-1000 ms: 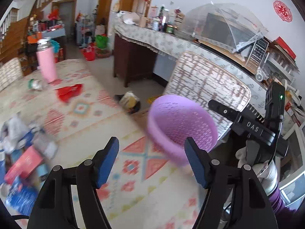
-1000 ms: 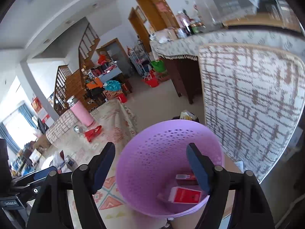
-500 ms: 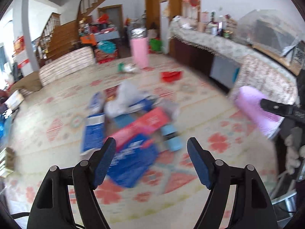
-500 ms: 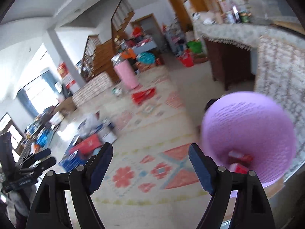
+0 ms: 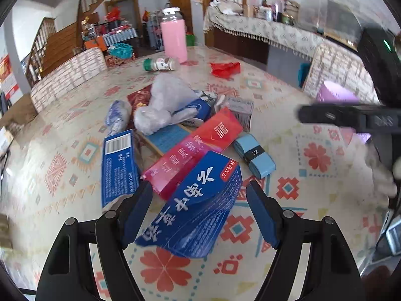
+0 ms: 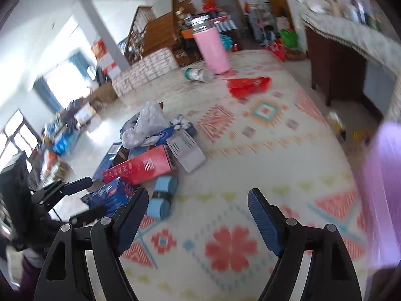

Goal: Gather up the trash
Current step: 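Grasp the blue printed box with the left tool while the right grasps the white medicine box, then carry both boxes over the purple basket and open both tools to drop them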

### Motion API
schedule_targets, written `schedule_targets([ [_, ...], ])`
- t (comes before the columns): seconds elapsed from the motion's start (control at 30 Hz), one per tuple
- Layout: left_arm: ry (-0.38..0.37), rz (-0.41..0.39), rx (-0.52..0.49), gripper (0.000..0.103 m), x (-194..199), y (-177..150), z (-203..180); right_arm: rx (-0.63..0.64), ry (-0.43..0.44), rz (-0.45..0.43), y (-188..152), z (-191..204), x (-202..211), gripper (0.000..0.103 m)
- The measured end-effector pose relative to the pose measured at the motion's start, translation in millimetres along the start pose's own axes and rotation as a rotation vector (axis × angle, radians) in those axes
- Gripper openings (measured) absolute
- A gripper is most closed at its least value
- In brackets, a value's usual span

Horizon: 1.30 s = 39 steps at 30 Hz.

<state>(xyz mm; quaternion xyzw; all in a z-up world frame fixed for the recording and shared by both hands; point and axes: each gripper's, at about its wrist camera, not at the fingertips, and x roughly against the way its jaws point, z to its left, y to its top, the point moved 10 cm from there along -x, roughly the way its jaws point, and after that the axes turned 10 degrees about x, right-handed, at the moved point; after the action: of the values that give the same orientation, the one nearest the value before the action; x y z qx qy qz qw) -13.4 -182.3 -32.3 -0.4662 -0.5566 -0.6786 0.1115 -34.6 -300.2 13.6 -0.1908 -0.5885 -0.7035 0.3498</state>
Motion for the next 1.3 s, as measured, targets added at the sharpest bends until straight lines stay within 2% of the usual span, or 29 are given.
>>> schedule_targets([
  [0.1, -0.027, 0.015, 0.011, 0.076, -6, -1, 1, 0.11, -0.052, 0.048, 16, 5, -30, 0.083],
  [0.17, -0.052, 0.018, 0.031, 0.076, -8, 0, 3, 0.167, -0.083, 0.077, 22, 5, -48, 0.079],
  [0.3, -0.086, 0.029, 0.049, 0.071, -11, 0, 4, 0.207, -0.08, 0.119, 31, 3, -78, 0.074],
  [0.5, -0.112, 0.066, 0.025, 0.046, -16, -10, -10, 0.216, -0.048, 0.121, 41, 6, -99, 0.069],
  [0.53, -0.109, 0.072, 0.025, 0.037, -16, -12, -12, 0.209, -0.036, 0.117, 43, 6, -101, 0.063],
  [0.57, -0.109, 0.077, 0.028, 0.034, -16, -14, -13, 0.203, -0.027, 0.117, 43, 8, -101, 0.052],
  [0.63, -0.109, 0.075, 0.039, 0.033, -13, -15, -16, 0.19, 0.005, 0.121, 44, 12, -101, 0.042],
  [0.67, -0.102, 0.067, 0.043, 0.033, -11, -16, -17, 0.191, 0.001, 0.122, 43, 13, -100, 0.04],
  [0.9, -0.08, 0.013, 0.073, 0.033, 22, -16, -20, 0.161, 0.018, 0.08, 39, 20, -77, 0.037],
  [1.3, -0.073, -0.092, 0.101, 0.033, 84, -8, -39, 0.07, 0.001, -0.059, 22, -4, 24, 0.037],
])
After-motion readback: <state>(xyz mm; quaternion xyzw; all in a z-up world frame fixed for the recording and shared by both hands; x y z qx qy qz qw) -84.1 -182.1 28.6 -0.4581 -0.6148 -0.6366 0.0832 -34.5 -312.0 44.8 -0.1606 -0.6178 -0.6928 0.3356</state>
